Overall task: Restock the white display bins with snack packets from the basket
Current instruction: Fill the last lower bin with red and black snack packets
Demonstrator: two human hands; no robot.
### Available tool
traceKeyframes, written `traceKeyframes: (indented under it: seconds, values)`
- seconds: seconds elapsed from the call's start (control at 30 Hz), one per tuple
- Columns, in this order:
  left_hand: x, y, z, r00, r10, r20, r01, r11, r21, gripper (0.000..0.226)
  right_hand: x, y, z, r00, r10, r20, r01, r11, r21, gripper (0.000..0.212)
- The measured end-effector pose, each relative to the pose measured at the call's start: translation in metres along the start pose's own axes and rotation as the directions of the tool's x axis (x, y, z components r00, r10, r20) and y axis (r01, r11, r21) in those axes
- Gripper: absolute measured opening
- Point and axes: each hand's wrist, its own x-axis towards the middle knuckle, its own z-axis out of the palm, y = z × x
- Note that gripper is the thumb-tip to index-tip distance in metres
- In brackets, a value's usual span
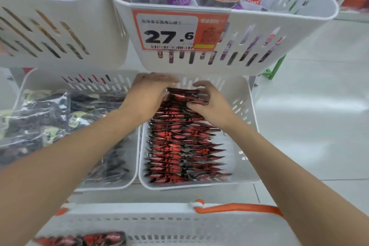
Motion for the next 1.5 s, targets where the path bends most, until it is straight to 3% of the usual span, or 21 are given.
traceKeyframes:
  seconds: [0.1,0.2,0.3,0.4,0.47,0.57,0.63,0.7,0.8,0.87,0.93,1.03,1.2,1.3,1.5]
  values:
    - [0.006,0.003,0.005,0.998,0.013,0.069,-0.008,0.997,-0.076,0.029,-0.002,-0.001,0.003,1.000,-0.009,-0.007,0.009,1.000,0.004,0.039]
    - [0.012,0.001,0.002,0.988,0.006,0.151,0.002,0.999,-0.053,0.023,-0.003,0.006,-0.001,0.999,-0.038,0.020,0.039,0.996,-0.078,0.043]
    - [0.011,-0.004,-0.003,0.996,0.002,0.089,0.002,0.999,-0.049,0.031,-0.007,0.013,-0.012,0.997,-0.012,-0.072,0.004,0.994,-0.106,0.036]
    - [0.006,-0.014,-0.010,0.996,-0.087,0.015,0.088,0.990,-0.106,0.039,-0.010,0.020,-0.027,0.982,0.041,-0.186,-0.053,0.997,-0.056,0.022]
    - [0.004,-0.012,-0.013,0.995,-0.027,0.093,0.028,1.000,-0.007,0.027,-0.009,0.019,-0.028,0.990,0.095,-0.102,-0.090,0.995,0.048,0.022]
    - [0.001,-0.004,-0.014,0.992,0.038,0.120,-0.051,0.993,0.102,0.049,-0.004,0.013,-0.022,0.980,0.170,0.100,-0.178,0.981,0.080,0.029]
    - [0.000,-0.003,-0.011,0.993,0.023,0.114,-0.037,0.991,0.126,0.049,-0.005,0.010,-0.022,0.966,0.190,0.174,-0.199,0.979,0.035,0.050]
    - [-0.004,-0.008,-0.005,0.986,0.004,0.166,-0.024,0.992,0.121,0.039,-0.006,0.010,-0.020,0.968,0.179,0.175,-0.187,0.982,0.029,0.061]
    - [-0.007,-0.010,0.000,0.965,0.011,0.261,-0.051,0.988,0.147,0.043,-0.005,0.015,-0.012,0.986,0.127,0.104,-0.123,0.992,-0.042,0.046]
    - [-0.010,-0.011,0.003,0.970,0.030,0.240,-0.071,0.984,0.166,0.042,-0.003,0.018,-0.012,0.988,0.143,0.057,-0.146,0.988,0.046,0.039]
    - [-0.011,-0.010,0.003,0.977,0.028,0.213,-0.062,0.985,0.158,0.041,-0.003,0.019,-0.014,0.986,0.147,0.081,-0.155,0.982,0.106,0.041]
    - [-0.011,-0.010,0.003,0.965,0.034,0.258,-0.088,0.976,0.200,0.044,-0.001,0.024,-0.009,0.959,0.211,0.188,-0.226,0.972,0.059,0.042]
    - [-0.012,-0.006,-0.001,0.952,-0.003,0.306,-0.076,0.966,0.247,0.054,0.007,0.031,-0.008,0.952,0.234,0.196,-0.269,0.947,0.174,0.030]
    - [-0.011,-0.005,0.002,0.955,-0.010,0.297,-0.066,0.967,0.245,0.052,0.006,0.029,-0.006,0.952,0.232,0.198,-0.261,0.955,0.137,0.038]
    - [-0.021,0.011,-0.012,0.984,-0.073,0.163,0.045,0.984,0.171,0.049,-0.016,0.006,-0.010,0.990,0.138,0.012,-0.137,0.988,-0.068,0.070]
